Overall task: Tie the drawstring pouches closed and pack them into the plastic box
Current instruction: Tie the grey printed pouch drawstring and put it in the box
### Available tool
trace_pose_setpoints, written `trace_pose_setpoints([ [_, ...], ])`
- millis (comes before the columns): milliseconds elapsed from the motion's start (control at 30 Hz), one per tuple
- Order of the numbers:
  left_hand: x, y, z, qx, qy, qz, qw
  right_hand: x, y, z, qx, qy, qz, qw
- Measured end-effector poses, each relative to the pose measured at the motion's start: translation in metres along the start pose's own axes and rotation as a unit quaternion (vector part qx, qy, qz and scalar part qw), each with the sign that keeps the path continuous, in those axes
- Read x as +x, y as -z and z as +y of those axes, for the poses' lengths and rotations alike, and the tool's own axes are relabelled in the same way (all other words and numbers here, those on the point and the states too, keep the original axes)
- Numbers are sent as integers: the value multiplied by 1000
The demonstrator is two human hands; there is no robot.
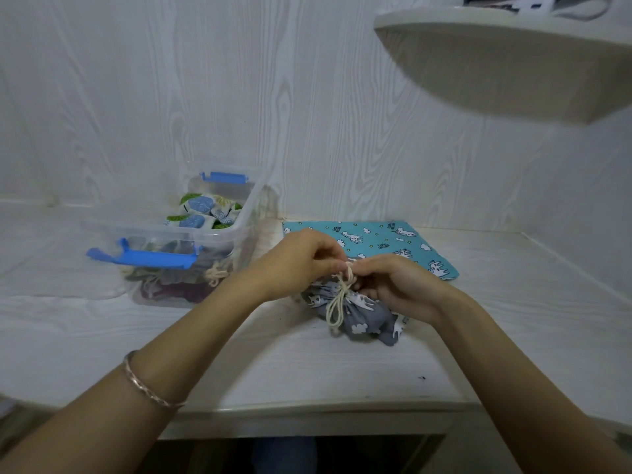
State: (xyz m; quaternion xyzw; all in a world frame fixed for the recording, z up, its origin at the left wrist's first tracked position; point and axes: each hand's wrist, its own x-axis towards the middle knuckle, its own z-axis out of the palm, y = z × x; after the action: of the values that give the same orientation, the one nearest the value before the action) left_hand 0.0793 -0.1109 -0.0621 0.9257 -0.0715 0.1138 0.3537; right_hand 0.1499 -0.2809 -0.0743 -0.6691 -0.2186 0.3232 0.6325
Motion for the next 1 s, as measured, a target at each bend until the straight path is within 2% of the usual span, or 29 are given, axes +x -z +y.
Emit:
trace_pose_setpoints([
  [100, 2, -2, 0, 30, 22, -2, 999, 1, -1, 4, -1, 21, 22, 1000],
  [167, 3, -3, 0, -26, 69, -19, 997, -2, -4, 6, -113, 63, 77, 989],
  [267, 4, -1, 0, -143, 136, -39, 980, -3, -10, 8, -251, 166, 204, 931],
  [333, 5, -1, 0, -198, 159, -48, 966, -4, -14, 7, -300, 227, 217, 901],
  [400, 6, -2, -1, -225, 166, -54, 959, -5, -13, 8, -330, 247, 210, 887],
  [500, 5, -1, -4, -224, 169, -53, 958, -7, -10, 8, -299, 249, 197, 900],
  [600, 4, -3, -6, -218, 159, -45, 962, -7, -8, 8, -332, 229, 192, 895],
  [733, -2, 6, -11, -22, 117, 18, 993, -13, 19, 6, -361, 127, 161, 910],
  [867, -6, 3, -13, 42, 97, 49, 993, -16, 34, 7, -330, 108, 154, 925],
  [933, -9, -4, -10, 46, 78, 10, 996, -13, 27, 6, -290, 124, 141, 939],
  [1000, -11, -8, -9, 64, 34, -76, 994, -11, 21, 3, -243, 137, 137, 950],
])
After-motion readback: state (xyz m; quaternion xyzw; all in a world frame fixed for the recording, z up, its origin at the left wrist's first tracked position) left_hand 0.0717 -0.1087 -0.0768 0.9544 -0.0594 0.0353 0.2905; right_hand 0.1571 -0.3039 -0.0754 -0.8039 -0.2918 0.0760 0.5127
